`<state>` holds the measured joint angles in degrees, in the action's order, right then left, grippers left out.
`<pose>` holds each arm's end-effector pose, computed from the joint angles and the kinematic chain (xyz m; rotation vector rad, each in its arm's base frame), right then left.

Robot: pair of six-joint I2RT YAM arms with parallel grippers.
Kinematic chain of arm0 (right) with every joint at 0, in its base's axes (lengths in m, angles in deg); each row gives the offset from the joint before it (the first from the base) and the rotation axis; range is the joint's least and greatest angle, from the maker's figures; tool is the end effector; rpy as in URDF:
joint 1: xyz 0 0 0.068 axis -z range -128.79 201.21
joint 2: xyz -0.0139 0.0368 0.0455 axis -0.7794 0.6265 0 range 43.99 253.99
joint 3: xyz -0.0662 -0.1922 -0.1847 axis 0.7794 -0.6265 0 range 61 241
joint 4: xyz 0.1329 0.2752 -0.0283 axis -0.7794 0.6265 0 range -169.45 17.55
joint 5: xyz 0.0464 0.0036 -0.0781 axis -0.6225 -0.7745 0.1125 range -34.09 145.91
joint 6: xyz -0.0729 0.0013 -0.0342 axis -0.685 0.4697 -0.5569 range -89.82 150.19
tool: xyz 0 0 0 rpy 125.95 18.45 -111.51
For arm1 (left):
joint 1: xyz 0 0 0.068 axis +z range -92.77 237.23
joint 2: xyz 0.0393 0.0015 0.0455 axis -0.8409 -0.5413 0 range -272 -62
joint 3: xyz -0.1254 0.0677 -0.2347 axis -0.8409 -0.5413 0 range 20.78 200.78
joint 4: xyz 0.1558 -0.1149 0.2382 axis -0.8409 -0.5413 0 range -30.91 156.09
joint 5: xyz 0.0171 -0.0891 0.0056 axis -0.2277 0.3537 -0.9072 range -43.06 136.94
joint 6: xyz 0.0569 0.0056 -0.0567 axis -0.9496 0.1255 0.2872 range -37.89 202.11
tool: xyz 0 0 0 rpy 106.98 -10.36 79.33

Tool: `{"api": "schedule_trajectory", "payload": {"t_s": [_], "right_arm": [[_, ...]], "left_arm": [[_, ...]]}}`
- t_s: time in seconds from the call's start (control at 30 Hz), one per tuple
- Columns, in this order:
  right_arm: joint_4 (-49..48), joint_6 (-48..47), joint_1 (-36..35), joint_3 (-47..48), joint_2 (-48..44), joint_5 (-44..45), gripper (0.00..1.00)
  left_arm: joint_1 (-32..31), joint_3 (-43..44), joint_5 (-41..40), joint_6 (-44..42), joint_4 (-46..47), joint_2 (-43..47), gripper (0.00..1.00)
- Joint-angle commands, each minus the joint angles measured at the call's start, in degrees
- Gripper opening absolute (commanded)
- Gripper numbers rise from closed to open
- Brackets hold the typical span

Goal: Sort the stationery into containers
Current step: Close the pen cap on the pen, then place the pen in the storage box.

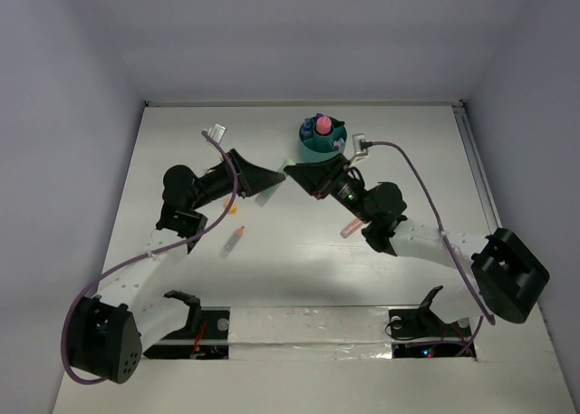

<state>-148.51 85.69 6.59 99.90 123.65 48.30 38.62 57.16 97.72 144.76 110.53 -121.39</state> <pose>0.2493 0.2589 0.2970 -0.0196 1.2321 1.6244 0.2555 -0.1429 0.3260 0.3468 1.5230 -1.6863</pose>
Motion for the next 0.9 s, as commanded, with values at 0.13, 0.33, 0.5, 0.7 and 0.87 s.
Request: {"api": "schedule_trajectory", "payload": {"t_s": [0.13, 0.33, 0.5, 0.7, 0.87], "right_arm": [[23.26, -10.76, -2.23, 9.08, -1.00, 0.75, 0.00], [22.21, -10.07, 3.91, 13.05, 0.94, 3.40, 0.00], [24.65, -14.27, 8.23, 14.97, 1.90, 7.07, 0.00], [30.29, -37.46, 8.23, 22.00, 8.65, 22.28, 0.00], [28.11, -51.16, 8.23, 27.71, 14.64, 29.75, 0.00]], "left_arm": [[0.07, -3.76, -2.53, -7.71, -4.27, 4.37, 0.67], [0.07, -4.39, -4.72, -16.85, -17.44, 9.47, 0.80], [0.07, -0.18, -11.57, -26.86, -33.59, 13.51, 0.98], [0.07, 5.89, -19.75, -39.44, -46.35, 16.76, 0.99], [0.07, 6.16, -26.26, -44.72, -48.93, 20.80, 0.99]]}}
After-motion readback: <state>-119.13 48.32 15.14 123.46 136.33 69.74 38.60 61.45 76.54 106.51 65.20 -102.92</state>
